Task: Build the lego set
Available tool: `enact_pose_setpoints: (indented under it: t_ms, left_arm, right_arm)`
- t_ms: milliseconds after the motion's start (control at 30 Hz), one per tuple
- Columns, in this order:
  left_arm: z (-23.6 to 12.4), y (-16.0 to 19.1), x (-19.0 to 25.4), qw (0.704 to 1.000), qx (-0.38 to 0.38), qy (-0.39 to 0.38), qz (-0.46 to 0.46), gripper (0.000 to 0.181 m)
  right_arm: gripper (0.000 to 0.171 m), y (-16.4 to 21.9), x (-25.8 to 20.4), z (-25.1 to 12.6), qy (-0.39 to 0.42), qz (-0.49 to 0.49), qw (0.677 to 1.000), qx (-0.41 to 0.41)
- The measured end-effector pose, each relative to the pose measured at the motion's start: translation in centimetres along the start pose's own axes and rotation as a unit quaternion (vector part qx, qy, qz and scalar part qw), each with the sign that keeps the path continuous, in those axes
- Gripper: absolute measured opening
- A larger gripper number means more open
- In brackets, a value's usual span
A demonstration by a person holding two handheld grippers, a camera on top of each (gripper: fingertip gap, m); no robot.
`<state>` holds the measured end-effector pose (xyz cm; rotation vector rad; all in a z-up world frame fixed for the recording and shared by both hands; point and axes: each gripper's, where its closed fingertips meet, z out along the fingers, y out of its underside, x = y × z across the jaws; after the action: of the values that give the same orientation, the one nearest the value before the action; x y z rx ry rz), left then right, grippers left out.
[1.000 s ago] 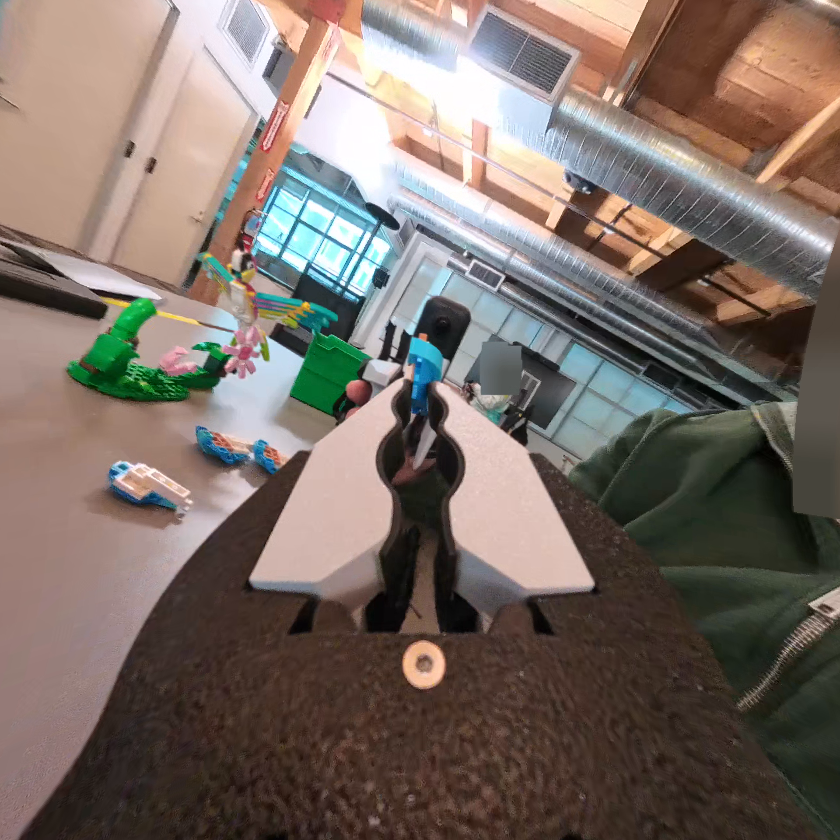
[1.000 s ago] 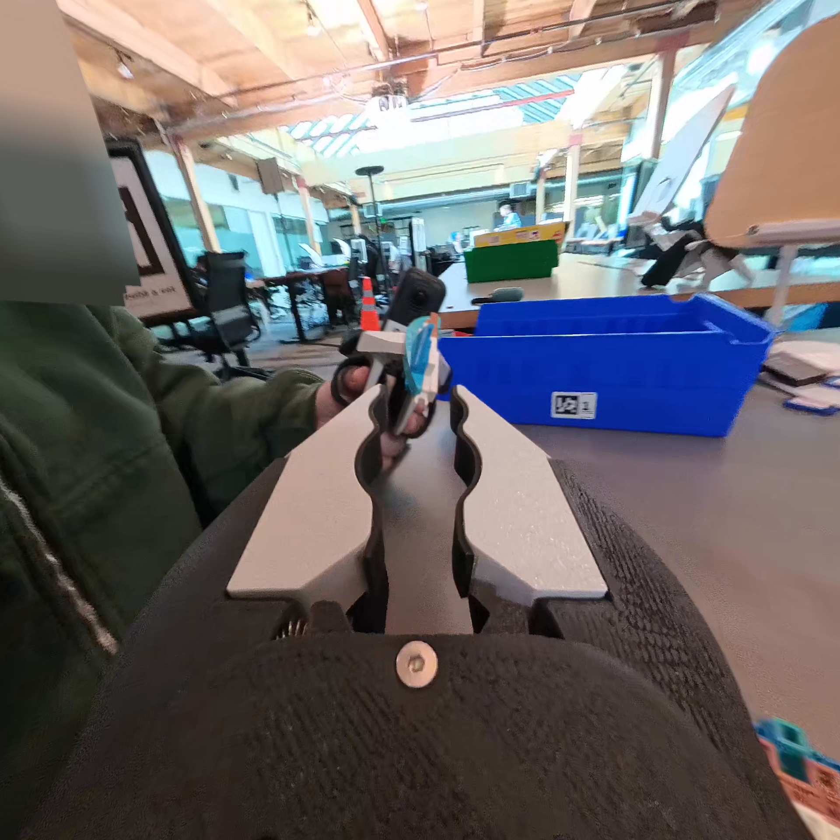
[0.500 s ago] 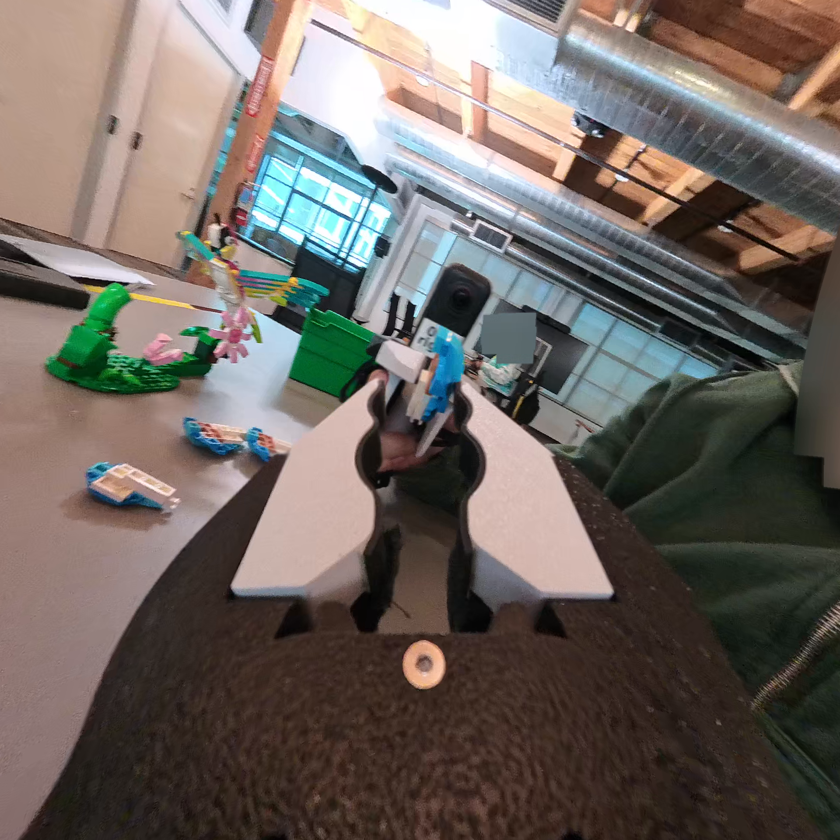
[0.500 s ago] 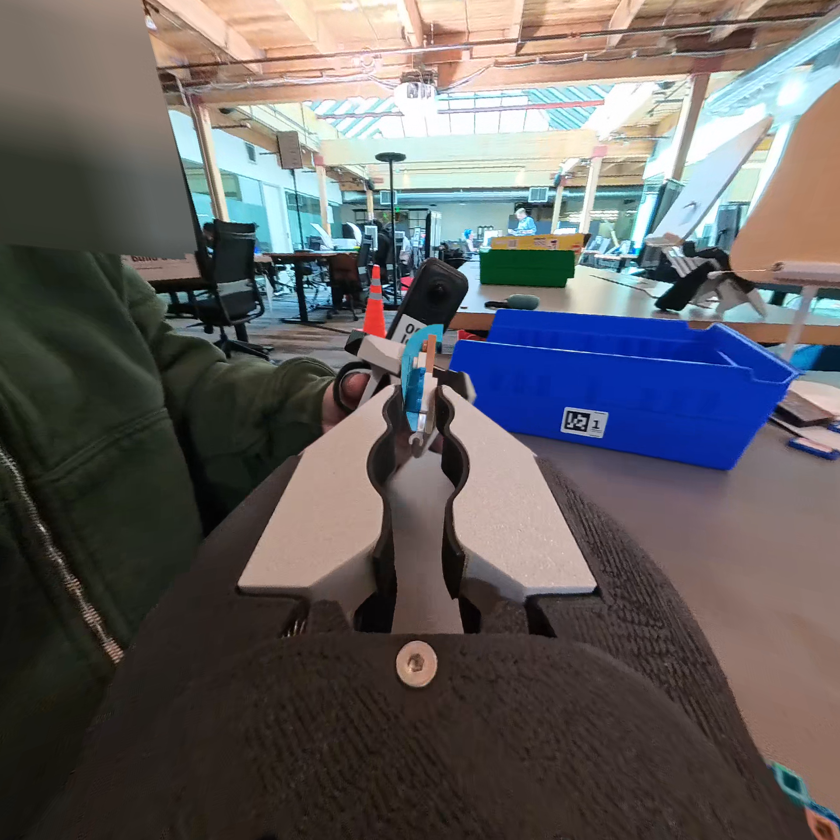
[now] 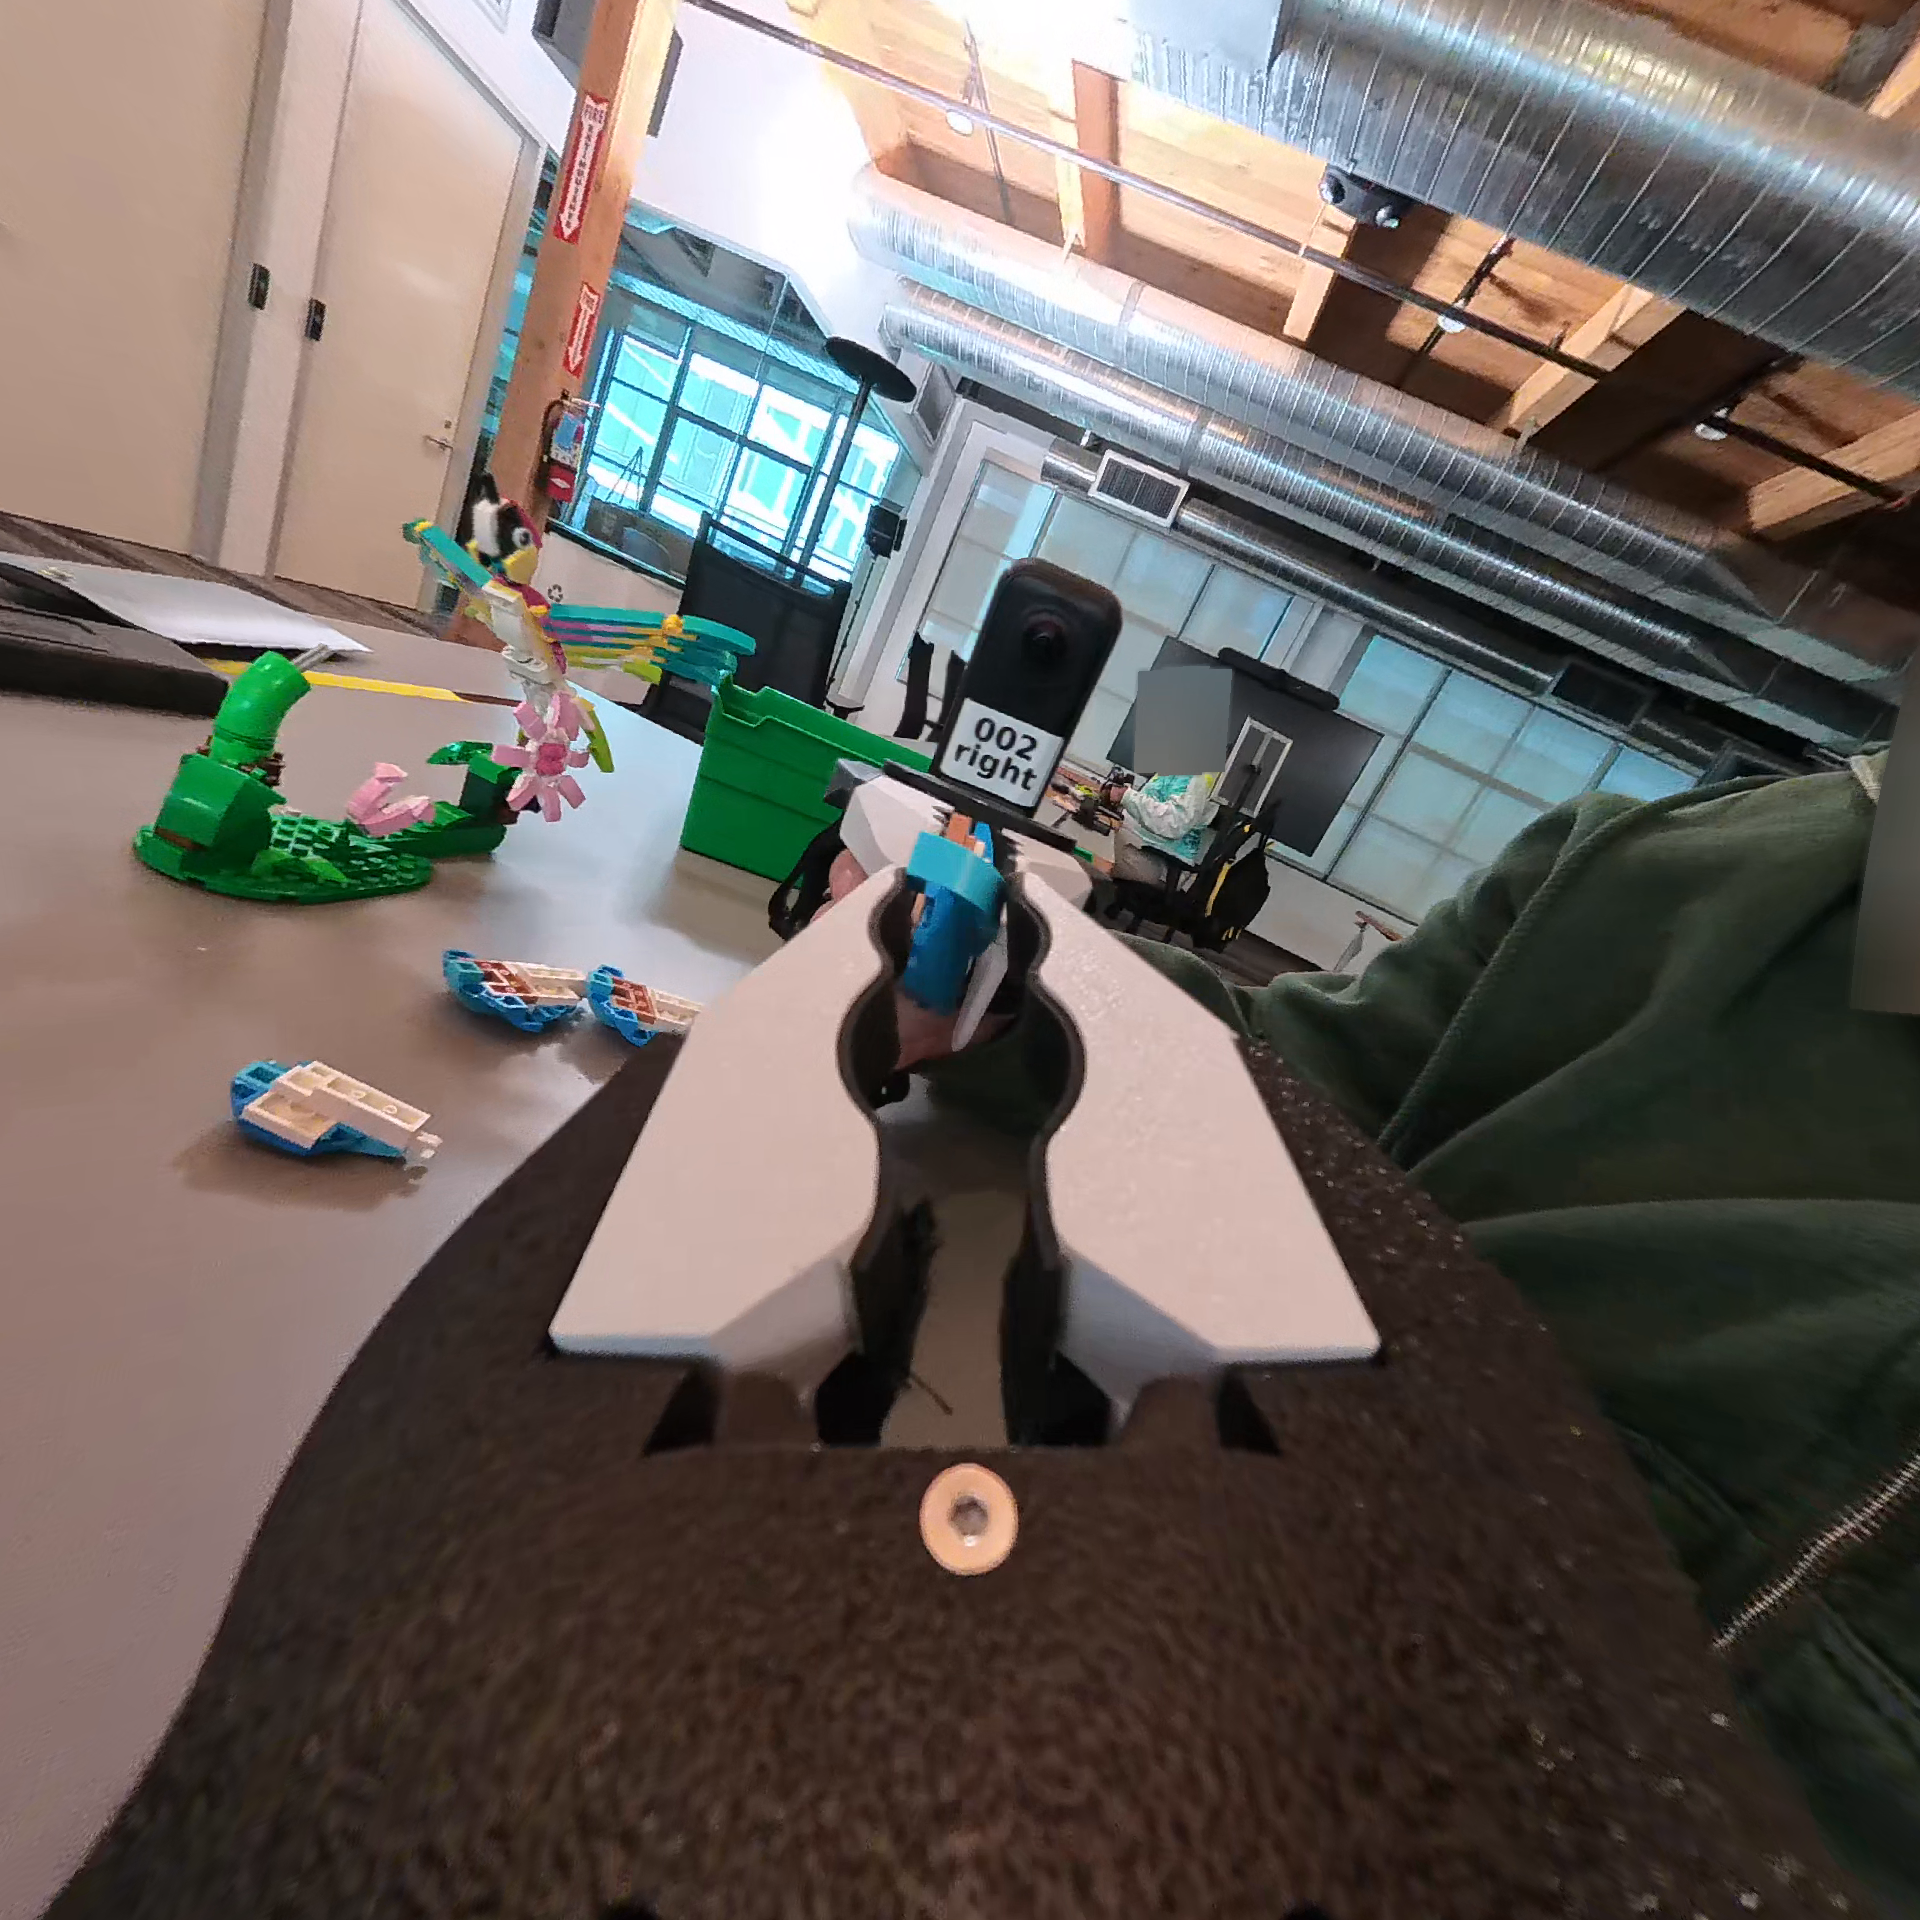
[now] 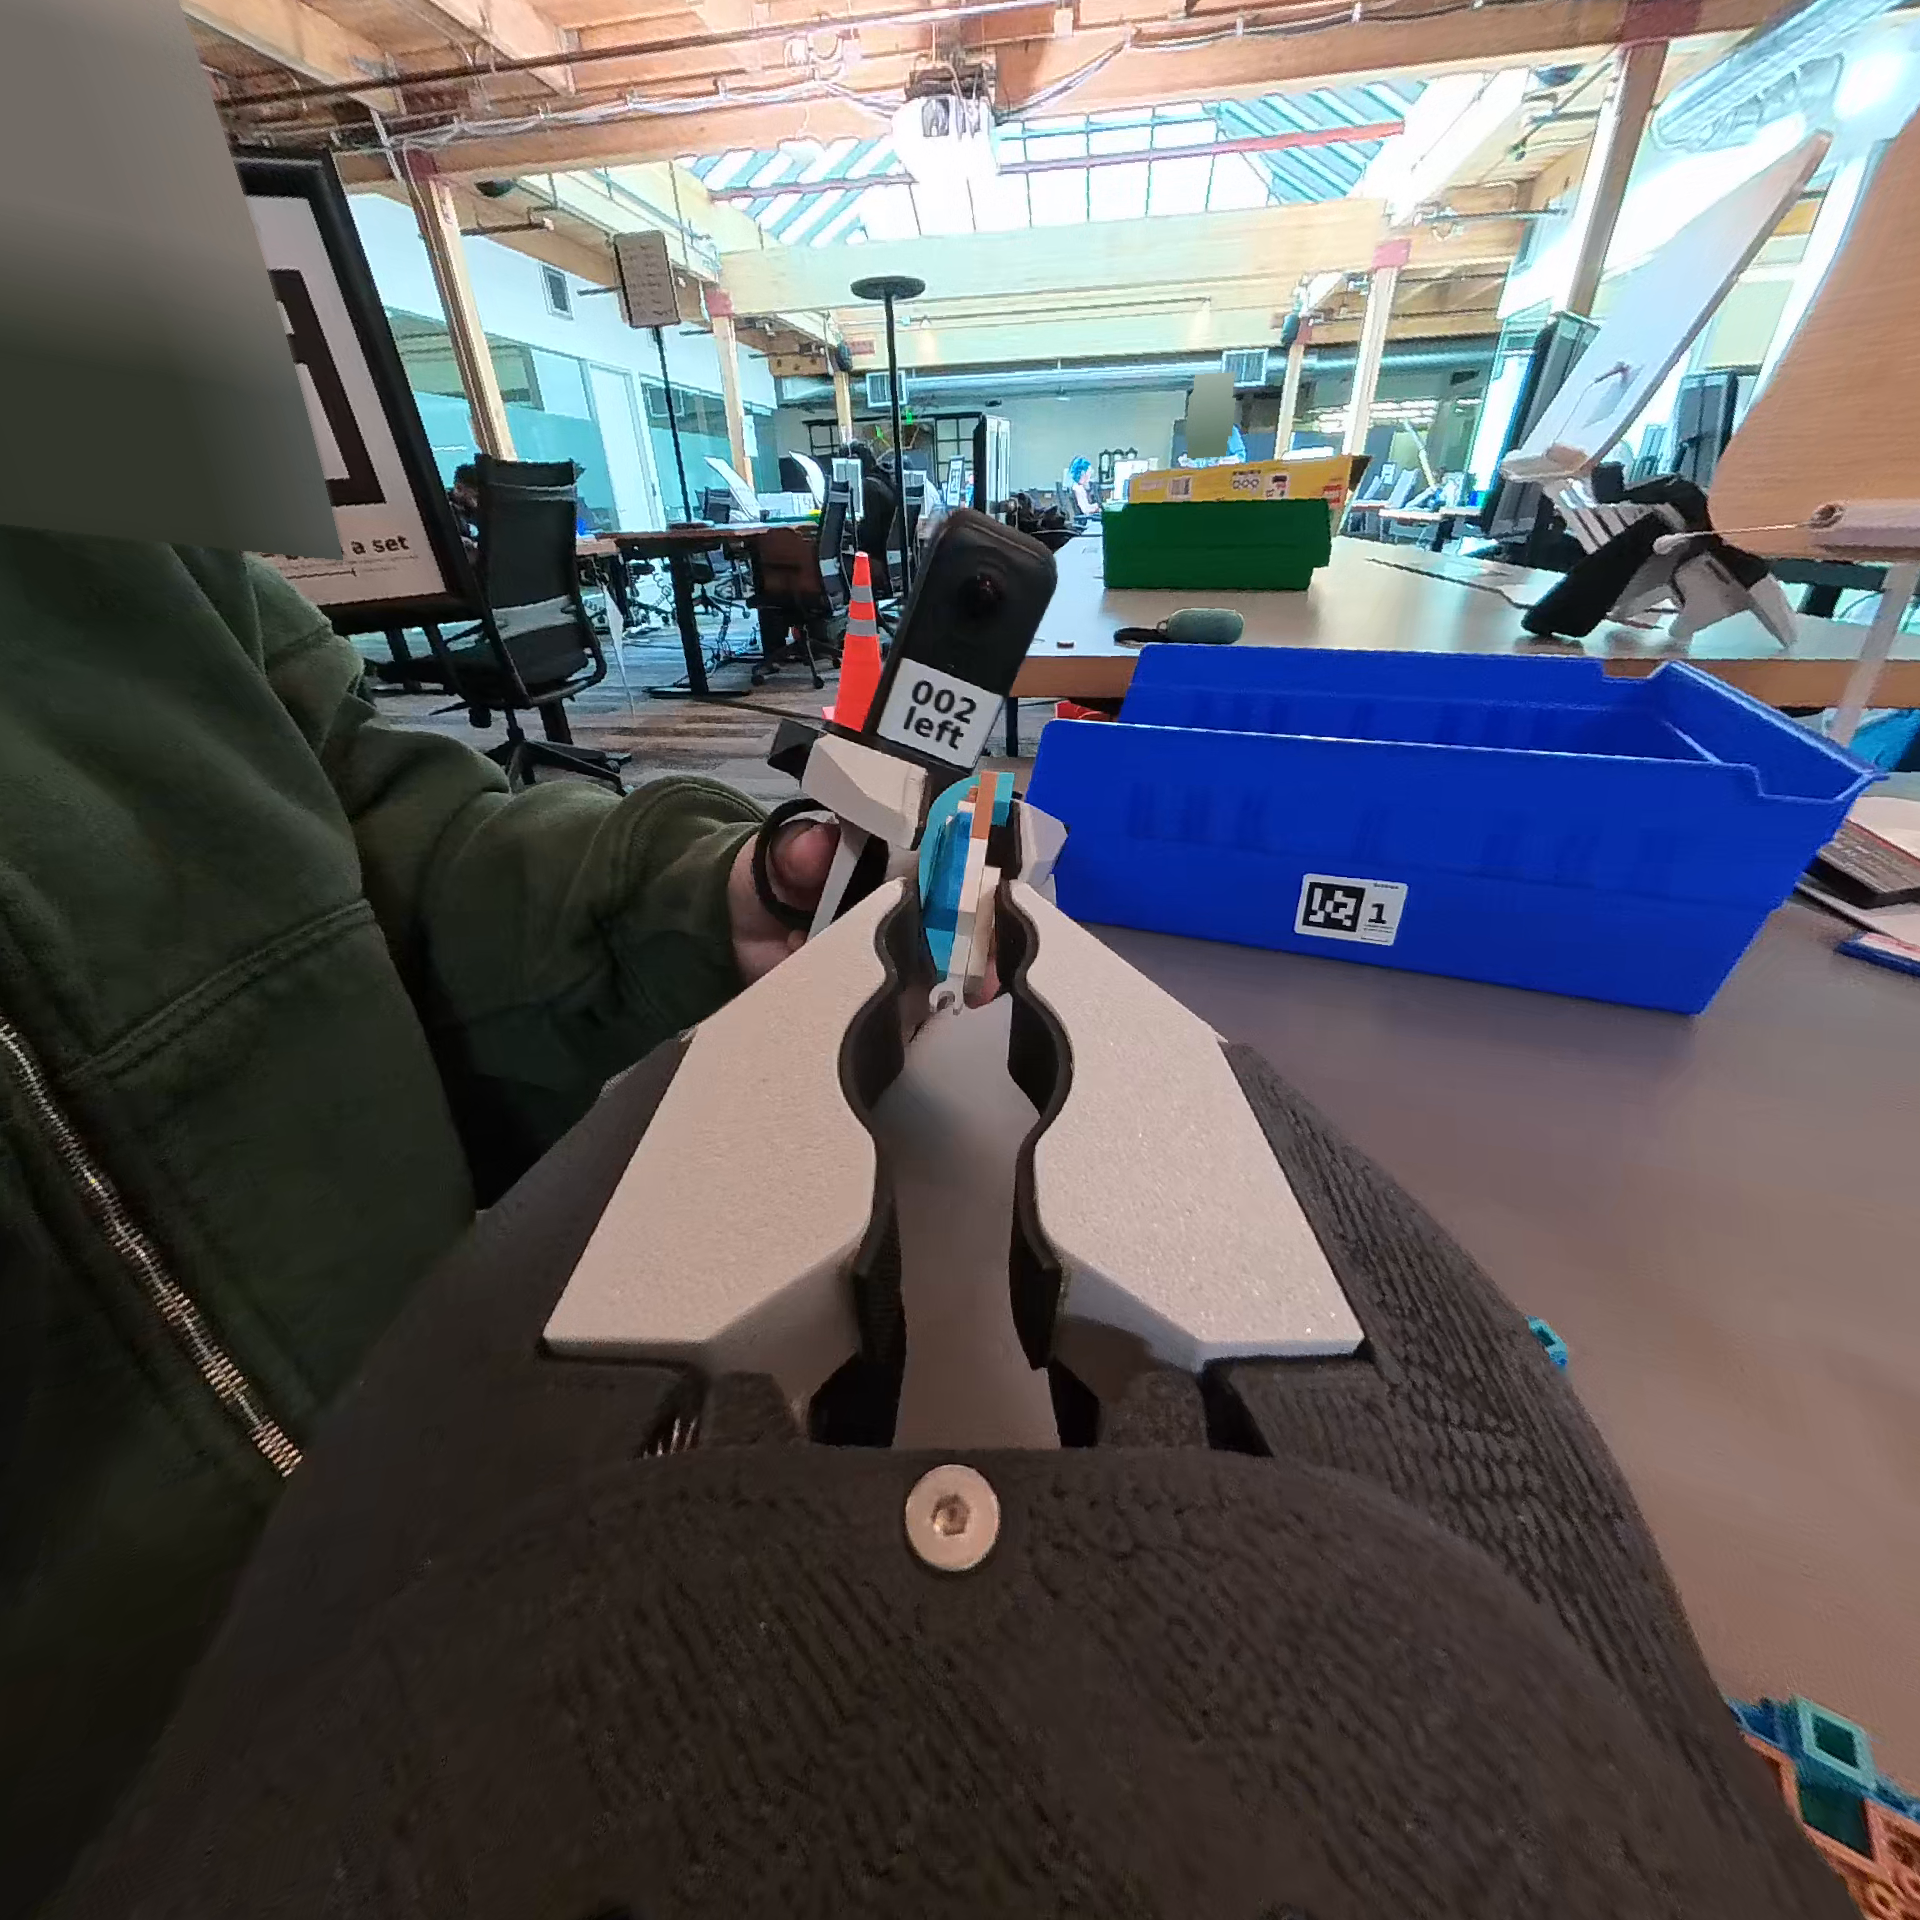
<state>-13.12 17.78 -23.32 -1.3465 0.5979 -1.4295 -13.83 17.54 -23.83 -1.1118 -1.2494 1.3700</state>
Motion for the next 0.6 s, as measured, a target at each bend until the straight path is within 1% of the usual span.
enact_pose_setpoints:
  t_ms: [133,233,300,333,433,500,600]
  left_arm:
    - [-0.1,0.0,-0.3,1.0,-0.008,-0.014,0.019,0.013]
    - [-0.3,0.4,-1.0,0.998,-0.028,-0.044,0.046,0.012]
    - [-0.3,0.7,-1.2,0.996,-0.039,-0.052,0.054,0.012]
    - [-0.3,0.8,-1.4,0.996,-0.044,-0.057,0.059,0.012]
    - [-0.4,1.0,-1.7,0.993,-0.056,-0.073,0.078,0.012]
    - [-0.4,0.9,-1.9,0.989,-0.06,-0.092,0.099,0.012]
    - [-0.4,0.6,-2.2,0.986,-0.054,-0.115,0.11,0.012]
  right_arm:
    - [0.012,0.1,0.3,0.0,0.015,-0.013,1.0,-0.002]
    - [0.02,0.0,0.9,-0.1,0.052,-0.07,0.996,-0.009]
    - [0.016,0.5,0.7,0.0,0.057,-0.103,0.993,-0.029]
    - [0.011,0.7,0.8,0.1,0.065,-0.118,0.99,-0.038]
    - [0.01,1.1,1.0,0.1,0.081,-0.16,0.982,-0.058]
    - [0.009,1.1,1.3,0.1,0.107,-0.216,0.968,-0.074]
    - [0.009,1.0,1.6,0.1,0.154,-0.324,0.927,-0.11]
